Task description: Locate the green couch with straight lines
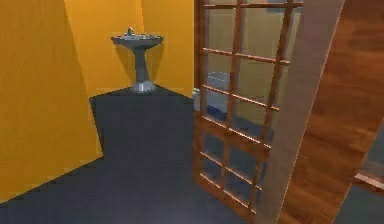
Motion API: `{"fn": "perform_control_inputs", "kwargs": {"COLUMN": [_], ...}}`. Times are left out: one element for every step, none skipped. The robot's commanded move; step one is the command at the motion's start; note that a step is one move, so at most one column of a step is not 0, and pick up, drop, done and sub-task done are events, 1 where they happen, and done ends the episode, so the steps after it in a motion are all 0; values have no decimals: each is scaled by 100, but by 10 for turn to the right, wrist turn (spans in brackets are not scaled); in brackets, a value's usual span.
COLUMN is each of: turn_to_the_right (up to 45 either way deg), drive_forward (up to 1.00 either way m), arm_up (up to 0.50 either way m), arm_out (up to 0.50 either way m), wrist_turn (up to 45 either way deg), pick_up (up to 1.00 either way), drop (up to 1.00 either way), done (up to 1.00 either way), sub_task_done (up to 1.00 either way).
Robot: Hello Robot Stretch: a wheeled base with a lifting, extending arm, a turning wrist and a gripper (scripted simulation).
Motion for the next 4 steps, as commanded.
{"fn": "perform_control_inputs", "kwargs": {"turn_to_the_right": [-420, 0, 270, 30], "drive_forward": [0, 15, 0, 0], "arm_up": [0, 0, 0, 0], "arm_out": [0, 0, 0, 0], "wrist_turn": [0, 0, 0, 0], "pick_up": [0, 0, 0, 0], "drop": [0, 0, 0, 0], "done": [0, 0, 0, 0], "sub_task_done": [0, 0, 0, 0]}}
